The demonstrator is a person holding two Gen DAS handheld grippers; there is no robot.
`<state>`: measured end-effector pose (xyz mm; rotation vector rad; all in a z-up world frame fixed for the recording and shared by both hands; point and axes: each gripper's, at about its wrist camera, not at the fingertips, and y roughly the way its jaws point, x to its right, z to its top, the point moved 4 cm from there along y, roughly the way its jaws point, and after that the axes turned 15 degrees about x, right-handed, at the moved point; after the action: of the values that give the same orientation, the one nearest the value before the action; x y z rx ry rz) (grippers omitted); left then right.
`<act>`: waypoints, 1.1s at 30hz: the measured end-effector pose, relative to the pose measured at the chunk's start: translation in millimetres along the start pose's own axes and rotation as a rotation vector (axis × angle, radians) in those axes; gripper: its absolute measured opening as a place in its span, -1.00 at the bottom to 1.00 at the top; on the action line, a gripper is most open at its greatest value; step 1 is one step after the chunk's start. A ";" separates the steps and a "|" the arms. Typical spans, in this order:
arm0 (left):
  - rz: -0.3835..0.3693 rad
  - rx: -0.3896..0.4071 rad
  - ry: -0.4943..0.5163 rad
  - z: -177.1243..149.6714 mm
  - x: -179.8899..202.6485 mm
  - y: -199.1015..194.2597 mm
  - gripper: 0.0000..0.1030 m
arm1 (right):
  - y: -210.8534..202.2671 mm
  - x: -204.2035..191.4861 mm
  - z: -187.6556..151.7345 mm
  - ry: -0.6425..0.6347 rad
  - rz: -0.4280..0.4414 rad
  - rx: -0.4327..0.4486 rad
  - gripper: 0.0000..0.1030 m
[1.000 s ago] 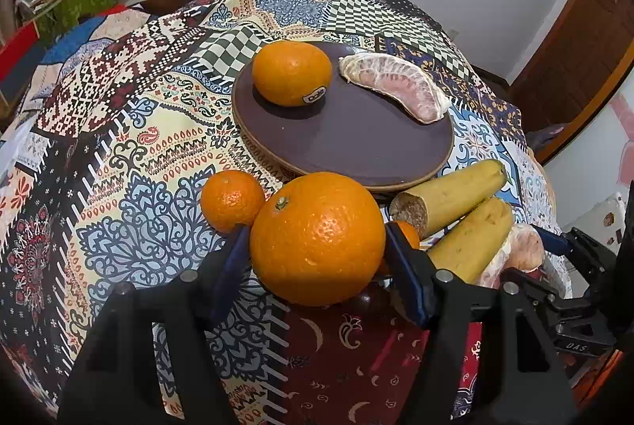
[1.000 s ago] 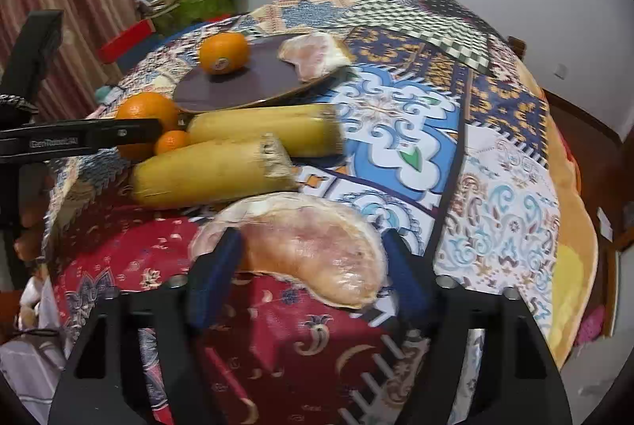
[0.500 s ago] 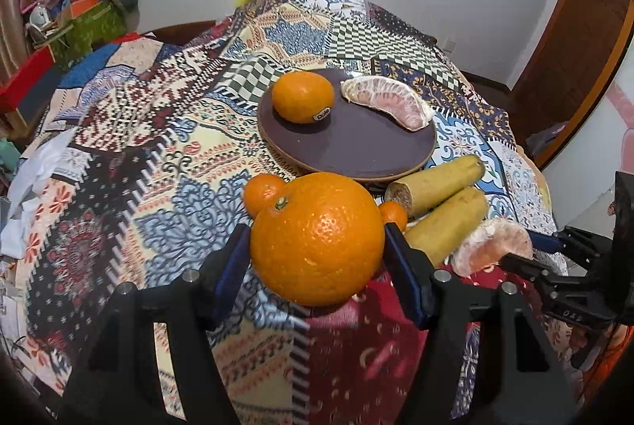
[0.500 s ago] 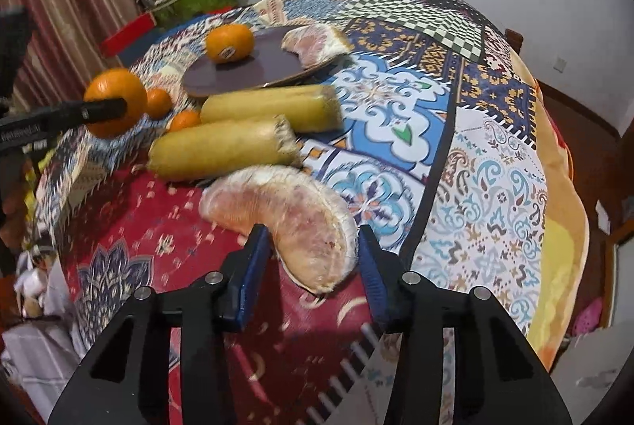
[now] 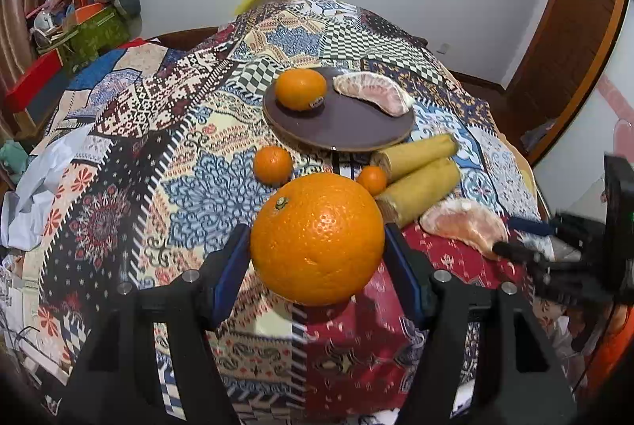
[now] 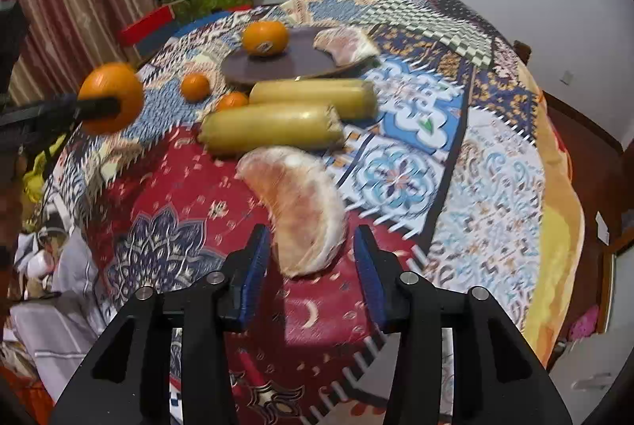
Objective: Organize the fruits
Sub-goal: 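Grasp and lift the second pomelo segment with right tool while left tool lifts the orange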
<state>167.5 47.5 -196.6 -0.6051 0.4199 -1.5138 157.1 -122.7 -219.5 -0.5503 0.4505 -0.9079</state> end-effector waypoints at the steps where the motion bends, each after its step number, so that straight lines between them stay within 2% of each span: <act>1: -0.002 -0.005 0.002 -3.2 1.3 -1.6 0.28 | 1.6 1.5 2.5 -0.003 -0.008 0.002 0.05; 3: -0.005 -0.013 0.003 -7.6 2.6 -2.7 0.28 | 6.1 0.6 5.5 -0.014 -0.011 0.002 0.12; 10: -0.018 -0.051 0.000 -22.0 6.3 2.6 0.28 | 40.3 -10.1 1.5 -0.089 0.015 -0.064 0.16; 14: -0.023 -0.078 0.000 -30.4 8.2 10.0 0.28 | 53.0 -10.1 5.0 -0.070 0.007 -0.057 0.25; 17: -0.018 -0.092 0.000 -35.4 8.6 16.2 0.28 | 54.5 -11.6 5.1 -0.080 0.007 -0.045 0.14; 18: -0.018 -0.090 0.000 -35.6 8.7 16.4 0.28 | 53.1 -12.6 4.8 -0.081 0.013 -0.042 0.01; 24: -0.032 -0.088 -0.018 -35.8 5.7 17.4 0.28 | 39.4 -9.9 4.7 -0.032 0.024 -0.020 -0.32; 30: -0.025 -0.083 -0.025 -33.5 4.5 15.4 0.28 | 16.7 -9.6 8.6 -0.005 0.029 0.019 -0.56; 33: -0.019 -0.073 -0.023 -30.4 3.0 13.2 0.28 | 7.8 -12.3 16.7 -0.013 0.027 0.046 -0.60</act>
<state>159.6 40.6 -228.2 -0.6852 0.4547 -1.5135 165.0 -104.4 -209.8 -0.5073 0.4233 -0.8859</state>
